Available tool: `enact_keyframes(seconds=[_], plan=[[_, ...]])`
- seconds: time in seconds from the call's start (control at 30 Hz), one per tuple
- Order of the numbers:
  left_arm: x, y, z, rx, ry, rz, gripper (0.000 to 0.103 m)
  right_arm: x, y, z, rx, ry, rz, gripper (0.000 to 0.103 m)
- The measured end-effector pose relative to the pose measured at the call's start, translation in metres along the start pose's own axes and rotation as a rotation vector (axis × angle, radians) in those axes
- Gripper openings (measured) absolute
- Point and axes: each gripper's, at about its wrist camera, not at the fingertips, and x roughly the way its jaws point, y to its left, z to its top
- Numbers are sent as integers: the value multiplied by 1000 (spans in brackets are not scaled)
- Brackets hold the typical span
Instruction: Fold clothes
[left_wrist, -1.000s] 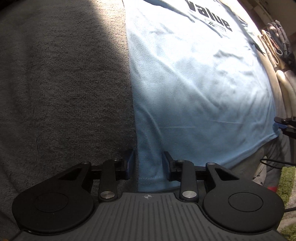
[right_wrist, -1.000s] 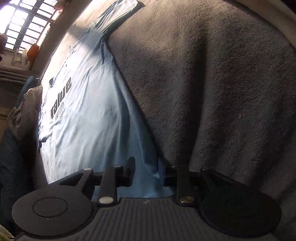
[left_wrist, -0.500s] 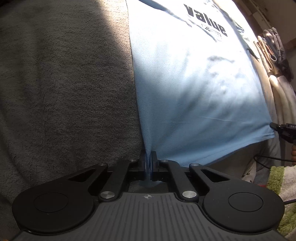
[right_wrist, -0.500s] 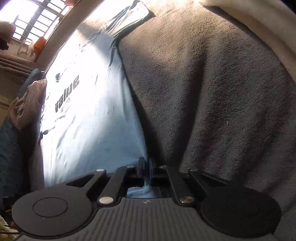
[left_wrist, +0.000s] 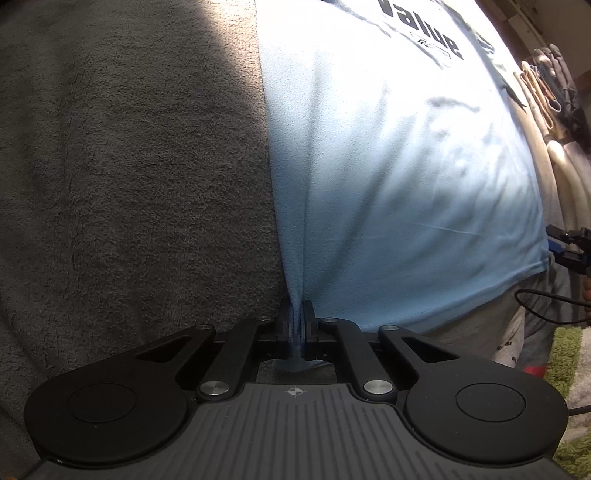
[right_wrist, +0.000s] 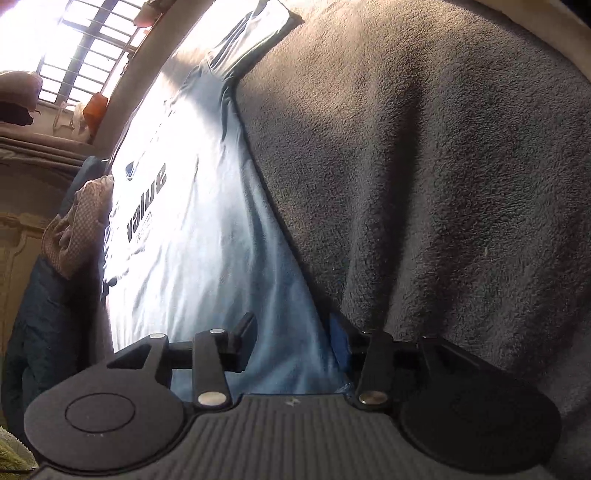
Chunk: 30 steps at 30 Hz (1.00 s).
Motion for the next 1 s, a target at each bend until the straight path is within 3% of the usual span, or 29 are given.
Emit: enact_keyframes(seconds=[0.03, 0.07, 0.13, 0.27, 0.37, 0.47, 0.6, 0.67, 0.73, 0.87, 1.0], plan=[[0, 0, 0, 3, -2, 3, 2, -1, 4, -4, -16, 8, -22, 14], [0, -2, 0, 9, -4, 9, 2, -1, 8, -8, -32, 17, -45, 4], [-7, -2, 3, 3, -11, -11, 1, -2, 16, -15, -64, 34, -90, 4], [-39, 0, 0, 58, -69, -78, 1, -46, 39, -2, -123, -91, -55, 4], [-28, 10, -10, 45, -2, -48, 1, -33, 29, -8, -94, 12, -136, 4], [-24, 13, -6, 22, -18, -50, 1, -27, 25, -9, -65, 14, -142, 4], [-24, 11, -8, 74, 5, -10, 1, -29, 32, -9, -110, 6, -154, 4], [-35, 15, -4, 46, -23, -29, 1, -34, 35, -9, -110, -12, -144, 4], [-44, 13, -5, 80, -45, -28, 1, -37, 37, -10, -123, -19, -143, 4], [-13, 11, -10, 103, 41, -1, 1, -16, 16, -17, -85, 40, -193, 4], [-3, 4, -8, 157, 46, 23, 3, -8, 2, -17, -42, 63, -187, 6]])
